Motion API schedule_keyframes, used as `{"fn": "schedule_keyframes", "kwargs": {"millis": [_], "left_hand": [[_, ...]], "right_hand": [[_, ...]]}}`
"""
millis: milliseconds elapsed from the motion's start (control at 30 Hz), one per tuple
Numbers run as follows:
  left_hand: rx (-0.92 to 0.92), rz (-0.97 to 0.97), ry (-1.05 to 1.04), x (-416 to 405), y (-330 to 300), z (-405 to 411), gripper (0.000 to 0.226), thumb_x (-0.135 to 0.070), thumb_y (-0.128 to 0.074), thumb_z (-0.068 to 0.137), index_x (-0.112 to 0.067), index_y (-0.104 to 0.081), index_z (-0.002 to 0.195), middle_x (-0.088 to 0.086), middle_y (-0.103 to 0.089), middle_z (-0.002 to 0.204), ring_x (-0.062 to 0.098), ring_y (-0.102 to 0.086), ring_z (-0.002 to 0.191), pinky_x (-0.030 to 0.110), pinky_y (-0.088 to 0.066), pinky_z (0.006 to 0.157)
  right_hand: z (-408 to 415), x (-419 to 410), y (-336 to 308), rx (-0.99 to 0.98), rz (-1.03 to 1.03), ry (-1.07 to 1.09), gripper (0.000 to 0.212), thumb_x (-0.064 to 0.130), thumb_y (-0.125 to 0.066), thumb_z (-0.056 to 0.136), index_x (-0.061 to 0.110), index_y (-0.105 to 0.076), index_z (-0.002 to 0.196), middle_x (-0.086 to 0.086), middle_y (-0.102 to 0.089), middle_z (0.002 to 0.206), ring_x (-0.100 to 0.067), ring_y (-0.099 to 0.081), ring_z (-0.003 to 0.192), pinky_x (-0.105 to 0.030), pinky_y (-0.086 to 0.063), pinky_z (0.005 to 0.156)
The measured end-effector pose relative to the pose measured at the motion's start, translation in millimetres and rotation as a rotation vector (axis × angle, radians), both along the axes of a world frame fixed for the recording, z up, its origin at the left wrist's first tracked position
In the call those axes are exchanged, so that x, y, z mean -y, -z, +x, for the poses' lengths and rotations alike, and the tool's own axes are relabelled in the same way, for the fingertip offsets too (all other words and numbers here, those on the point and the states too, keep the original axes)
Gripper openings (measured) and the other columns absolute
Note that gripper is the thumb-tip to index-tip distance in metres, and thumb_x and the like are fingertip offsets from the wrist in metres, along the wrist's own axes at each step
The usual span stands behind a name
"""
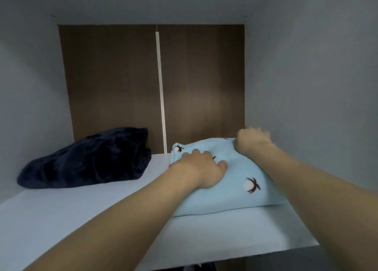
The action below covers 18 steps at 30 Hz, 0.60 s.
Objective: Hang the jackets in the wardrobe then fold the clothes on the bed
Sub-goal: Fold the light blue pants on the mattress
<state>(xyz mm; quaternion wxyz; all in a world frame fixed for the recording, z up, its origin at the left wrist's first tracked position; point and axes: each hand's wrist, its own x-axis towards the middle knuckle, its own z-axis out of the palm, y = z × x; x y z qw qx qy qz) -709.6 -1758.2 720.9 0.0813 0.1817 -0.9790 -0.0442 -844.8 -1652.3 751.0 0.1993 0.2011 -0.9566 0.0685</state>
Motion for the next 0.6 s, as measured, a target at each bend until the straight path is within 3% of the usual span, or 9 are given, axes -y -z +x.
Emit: {"fn": "schedule_keyframes", "kwargs": {"millis": [100, 200, 300, 467, 600], "left_hand": [[0.034, -0.040, -0.015, 2, 5, -38, 0.070, -0.056, -0.014, 0.097, -0.014, -0.029, 0.150, 0.016, -0.030, 0.152, 0.039, -0.025, 0.139, 0.057, -0.025, 0.111], [0.045, -0.039, -0.018, 9, 5, -70, 0.065, -0.051, -0.011, 0.098, -0.014, -0.035, 0.147, 0.015, -0.034, 0.150, 0.038, -0.027, 0.137, 0.057, -0.026, 0.110], [0.032, 0.029, -0.062, 16, 5, -99, 0.062, -0.045, -0.010, 0.099, -0.013, -0.039, 0.143, 0.015, -0.035, 0.149, 0.037, -0.028, 0.136, 0.057, -0.026, 0.111], [-0.052, 0.119, -0.096, 21, 10, -132, 0.053, -0.044, -0.025, 0.099, -0.015, -0.045, 0.138, 0.012, -0.037, 0.147, 0.038, -0.031, 0.136, 0.058, -0.027, 0.110], [-0.052, 0.123, -0.064, 27, 11, -152, 0.053, -0.042, -0.025, 0.100, -0.014, -0.043, 0.141, 0.013, -0.035, 0.149, 0.038, -0.030, 0.137, 0.057, -0.027, 0.111]], "right_hand": [[-14, 9, -12, 0.037, 0.015, -0.055, 0.027, 0.023, -0.045, 0.094, 0.012, -0.060, 0.113, -0.011, -0.060, 0.122, -0.029, -0.058, 0.103, -0.035, -0.042, 0.081], [-35, 14, -9, 0.228, 0.017, -0.048, 0.038, 0.027, -0.038, 0.098, 0.012, -0.056, 0.128, -0.011, -0.055, 0.135, -0.029, -0.055, 0.117, -0.035, -0.042, 0.095], [-64, 16, 7, 0.280, 0.036, -0.080, 0.048, 0.032, -0.025, 0.100, 0.022, -0.043, 0.143, -0.007, -0.044, 0.148, -0.028, -0.044, 0.132, -0.039, -0.034, 0.110], [-115, 24, 21, 0.291, -0.004, -0.109, 0.051, 0.030, -0.019, 0.099, 0.018, -0.043, 0.143, -0.009, -0.042, 0.149, -0.027, -0.041, 0.134, -0.039, -0.032, 0.112], [-146, 33, 30, 0.297, -0.047, -0.086, 0.053, 0.032, -0.019, 0.099, 0.009, -0.041, 0.142, -0.012, -0.037, 0.152, -0.028, -0.036, 0.137, -0.041, -0.027, 0.114]]}}
